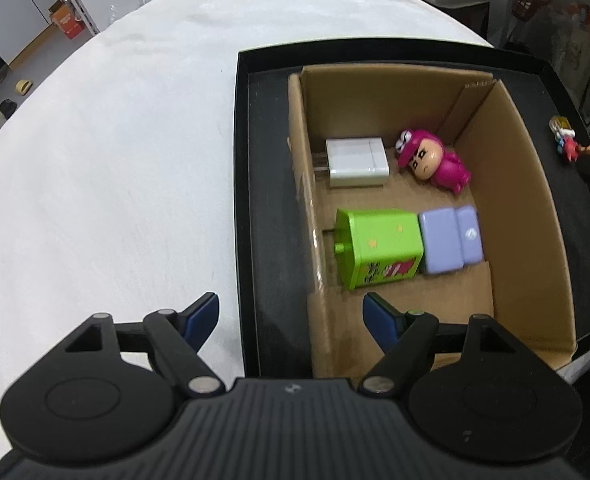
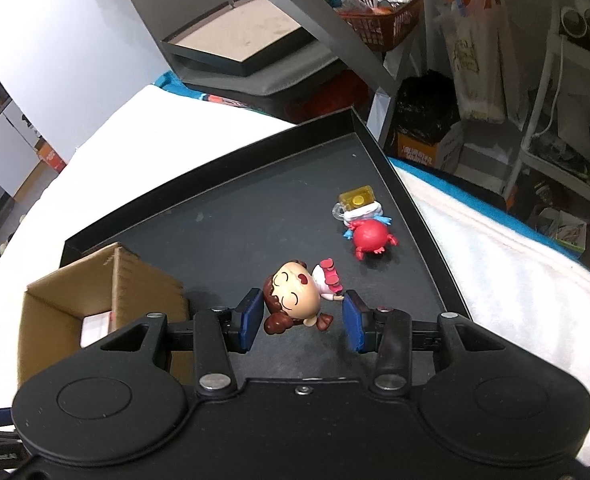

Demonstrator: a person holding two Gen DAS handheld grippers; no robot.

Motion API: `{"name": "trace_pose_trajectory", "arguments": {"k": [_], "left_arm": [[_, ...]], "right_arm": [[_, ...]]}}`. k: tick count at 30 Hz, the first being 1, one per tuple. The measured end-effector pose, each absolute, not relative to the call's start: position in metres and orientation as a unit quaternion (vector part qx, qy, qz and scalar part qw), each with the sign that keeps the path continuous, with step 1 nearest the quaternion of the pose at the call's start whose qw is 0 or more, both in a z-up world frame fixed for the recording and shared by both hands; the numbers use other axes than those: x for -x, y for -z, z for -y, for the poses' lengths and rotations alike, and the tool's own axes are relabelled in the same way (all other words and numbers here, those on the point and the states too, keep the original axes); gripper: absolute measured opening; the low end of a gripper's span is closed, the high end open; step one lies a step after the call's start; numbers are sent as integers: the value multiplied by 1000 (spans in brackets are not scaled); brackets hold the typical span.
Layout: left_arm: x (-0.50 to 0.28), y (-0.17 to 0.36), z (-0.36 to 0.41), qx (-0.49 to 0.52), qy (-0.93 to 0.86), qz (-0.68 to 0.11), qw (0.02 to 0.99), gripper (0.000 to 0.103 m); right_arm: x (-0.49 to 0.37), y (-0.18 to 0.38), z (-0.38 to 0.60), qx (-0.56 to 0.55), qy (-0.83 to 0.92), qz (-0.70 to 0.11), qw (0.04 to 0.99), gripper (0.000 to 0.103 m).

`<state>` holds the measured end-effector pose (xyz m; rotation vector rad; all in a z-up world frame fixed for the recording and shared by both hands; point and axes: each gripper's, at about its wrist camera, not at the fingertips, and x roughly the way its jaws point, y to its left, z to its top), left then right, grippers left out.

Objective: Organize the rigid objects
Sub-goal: 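Carry the brown-haired doll with the right tool over the cardboard box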

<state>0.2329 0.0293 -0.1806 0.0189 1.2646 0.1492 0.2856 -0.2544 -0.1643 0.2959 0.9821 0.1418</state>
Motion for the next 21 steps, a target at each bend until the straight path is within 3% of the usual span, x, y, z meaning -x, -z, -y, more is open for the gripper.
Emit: {"name": "trace_pose_trajectory", "arguments": {"k": [21], "left_arm": [[-216,174,-45,20,-24,-562,826,77]], "right_arm": [[-260,118,212,-104,-77,-442,888,42]]}}
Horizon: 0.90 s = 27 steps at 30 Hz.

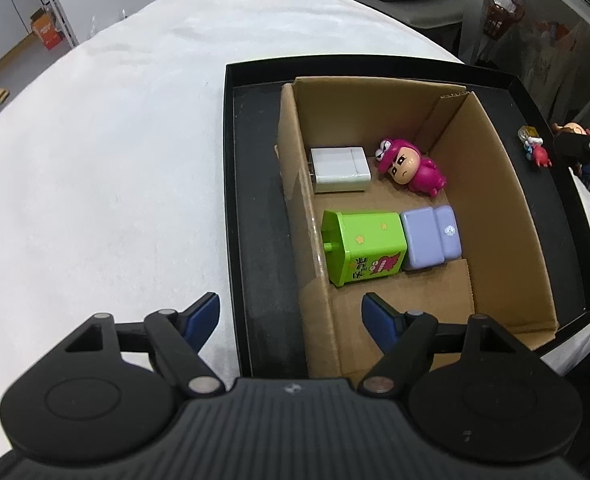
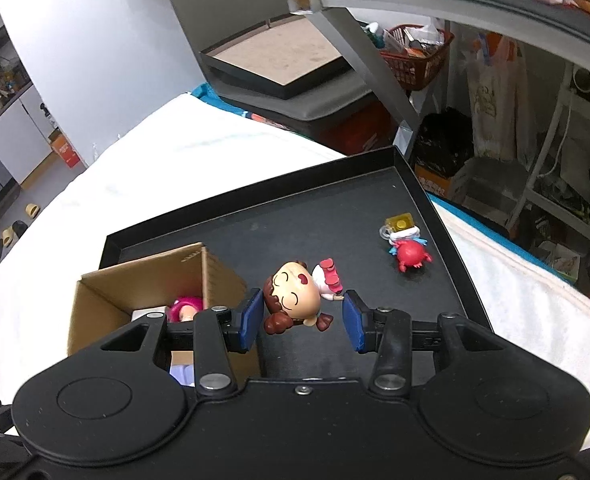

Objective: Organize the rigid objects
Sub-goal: 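Carry the brown-haired doll with the right tool over the cardboard box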

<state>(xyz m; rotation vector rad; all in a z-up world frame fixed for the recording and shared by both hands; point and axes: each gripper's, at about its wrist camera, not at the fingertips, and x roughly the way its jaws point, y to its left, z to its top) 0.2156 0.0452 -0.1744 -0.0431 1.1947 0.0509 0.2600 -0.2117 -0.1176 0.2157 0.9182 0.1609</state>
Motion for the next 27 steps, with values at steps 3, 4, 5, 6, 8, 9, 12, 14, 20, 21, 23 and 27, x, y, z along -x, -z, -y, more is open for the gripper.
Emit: {"name": "trace_pose_trajectory", "arguments": {"k": [3,4,5,6,8,9,12,14,20,21,23,27], "left_arm": [[-215,175,-49,31,-22,-561,827,74],[-215,176,-50,34,-20,-560,827,74],[-214,175,-51,37,-17,-559,828,73],[-214,175,-52,41,-14,-559,828,71],[-214,176,-54,47,-9,-560,827,66],[-214,177,-55,51,-7,-560,827,63],[-214,178,-58,60,-2,-561,825,51],[-214,179,-60,66,3,-563,824,46],[-214,181,-59,73,21,-564,822,28],[-214,181,-59,74,24,-563,823,24],[-213,180,-57,71,28,-558,826,19],[-212,180,-55,67,33,-555,829,15]], "right_arm": [[-257,113,203,-96,-84,-441,888,43],[-255,112,200,-94,-86,-441,889,43],[-254,111,197,-92,-89,-441,889,43],[-253,109,194,-91,-91,-441,888,43],[-251,108,187,-87,-96,-441,888,43],[-250,107,184,-85,-98,-441,888,43],[-248,106,174,-78,-103,-442,888,43],[-247,105,168,-73,-107,-443,887,43],[-244,103,151,-58,-120,-445,886,43],[-243,102,148,-56,-123,-445,885,43],[-241,102,142,-53,-131,-446,884,43],[-240,103,130,-44,-143,-450,880,43]]}}
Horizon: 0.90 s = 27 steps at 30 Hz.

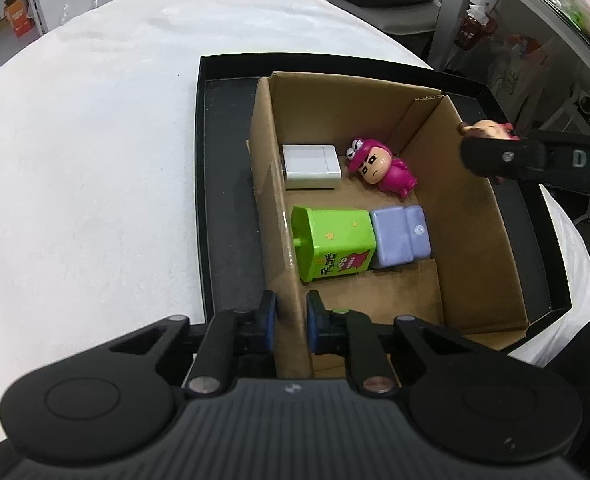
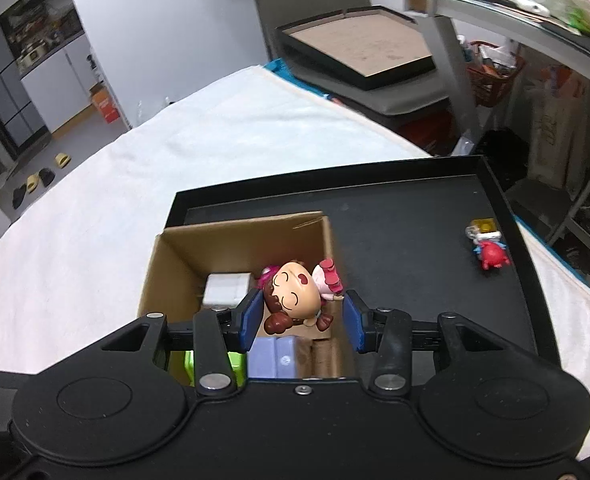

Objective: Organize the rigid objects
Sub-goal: 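Carry the brown-haired doll with the right tool over the cardboard box, then lower the doll into the box and open the right tool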

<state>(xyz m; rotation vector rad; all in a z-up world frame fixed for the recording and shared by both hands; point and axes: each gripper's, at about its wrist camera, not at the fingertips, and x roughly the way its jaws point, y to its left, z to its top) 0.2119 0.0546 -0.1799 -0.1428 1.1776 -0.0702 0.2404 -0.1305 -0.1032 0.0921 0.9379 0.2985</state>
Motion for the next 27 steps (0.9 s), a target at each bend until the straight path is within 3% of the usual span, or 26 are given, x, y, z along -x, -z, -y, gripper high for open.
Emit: {"name": "trace_pose_trajectory", "arguments": {"k": [22,27], "left_arm": [[-211,179,-58,71,33,-549,832,15],[-209,174,-56,57,22,-542,838,16]], "right_arm": [[-244,103,122,-58,-148,-454,877,48],[-243,105,143,-66,-125,-449,882,56]]}}
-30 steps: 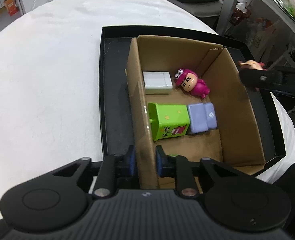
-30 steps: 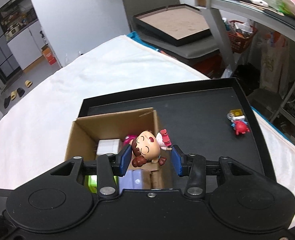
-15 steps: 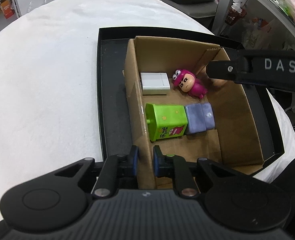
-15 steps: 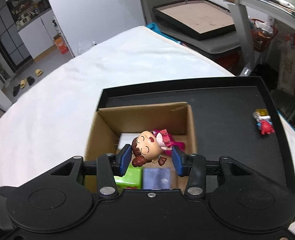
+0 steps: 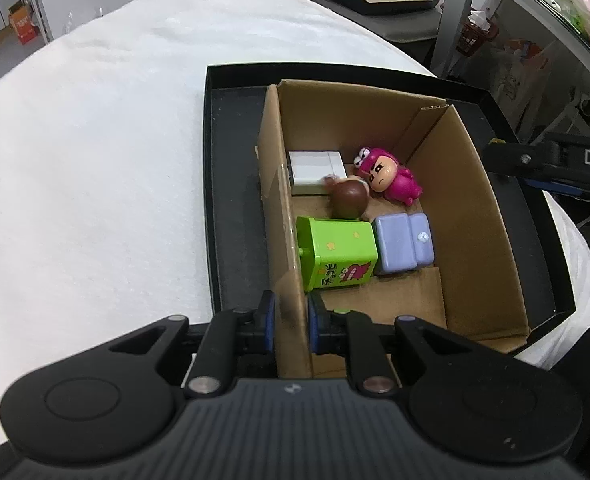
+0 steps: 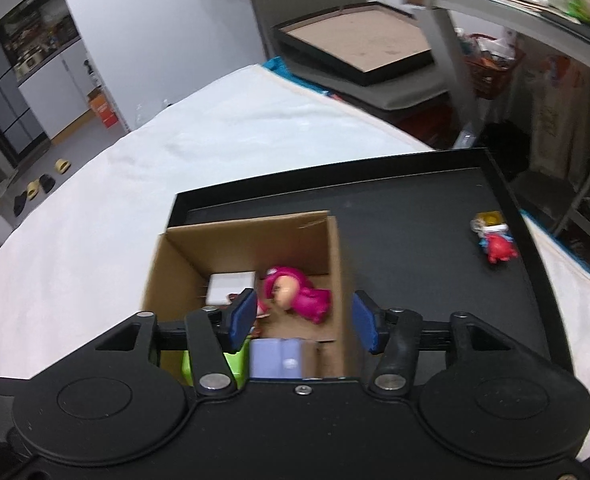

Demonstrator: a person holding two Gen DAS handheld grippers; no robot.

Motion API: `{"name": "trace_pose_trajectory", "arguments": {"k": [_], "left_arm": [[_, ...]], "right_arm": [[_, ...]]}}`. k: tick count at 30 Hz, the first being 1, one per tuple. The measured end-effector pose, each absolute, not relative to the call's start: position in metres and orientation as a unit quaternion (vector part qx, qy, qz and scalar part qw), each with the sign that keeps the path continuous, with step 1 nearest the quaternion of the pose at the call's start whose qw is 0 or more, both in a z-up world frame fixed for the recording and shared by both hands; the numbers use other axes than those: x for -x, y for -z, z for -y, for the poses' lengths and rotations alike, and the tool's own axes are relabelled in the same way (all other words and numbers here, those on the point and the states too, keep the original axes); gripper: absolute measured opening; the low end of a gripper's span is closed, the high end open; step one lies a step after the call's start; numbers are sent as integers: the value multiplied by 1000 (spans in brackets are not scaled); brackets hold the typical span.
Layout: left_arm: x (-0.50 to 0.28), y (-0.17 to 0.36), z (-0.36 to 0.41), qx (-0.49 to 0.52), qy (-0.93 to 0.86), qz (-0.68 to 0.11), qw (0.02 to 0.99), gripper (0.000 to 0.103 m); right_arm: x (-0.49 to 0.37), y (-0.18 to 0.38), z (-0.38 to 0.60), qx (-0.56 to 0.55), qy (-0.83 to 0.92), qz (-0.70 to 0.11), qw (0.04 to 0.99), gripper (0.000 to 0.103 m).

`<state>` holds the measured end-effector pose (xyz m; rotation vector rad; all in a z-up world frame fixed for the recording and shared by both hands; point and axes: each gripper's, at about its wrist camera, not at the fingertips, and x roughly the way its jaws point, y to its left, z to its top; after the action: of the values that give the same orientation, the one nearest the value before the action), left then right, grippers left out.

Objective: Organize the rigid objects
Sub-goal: 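Lower the doll into the box and open the right tool, then move the right tool to the red crab figure and grasp it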

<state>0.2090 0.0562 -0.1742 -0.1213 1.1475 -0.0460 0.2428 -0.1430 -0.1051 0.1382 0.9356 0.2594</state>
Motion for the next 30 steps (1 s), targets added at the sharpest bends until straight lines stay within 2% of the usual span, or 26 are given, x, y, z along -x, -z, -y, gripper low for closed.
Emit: {"name": "trace_pose_trajectory", "arguments": {"k": [9,14,17,19,25,30], "left_arm": [[-208,164,-39,1,2,-531,848,19],[-213,164,-35,-4,-12,-538,843,22],[-217,162,-33,-1,-25,-539,842,32],[-221,162,-32,-1,-33,-539,842,45],[-232,166,-27,-11,-57,-548,835,53],[-244,170,-24,-18,-72,-556,828,55]], "right_arm": [[-246,115,180,-84,-86,-444,888,62],[-249,126,198,-95,-75,-446,887,73],[-252,132,208,-102,-71,-445,887,76],[-254,137,214,-105,-71,-443,887,77],[-266,153,229,-115,-68,-448,884,77],[-281,167,241,-121,-56,-453,882,77]]}}
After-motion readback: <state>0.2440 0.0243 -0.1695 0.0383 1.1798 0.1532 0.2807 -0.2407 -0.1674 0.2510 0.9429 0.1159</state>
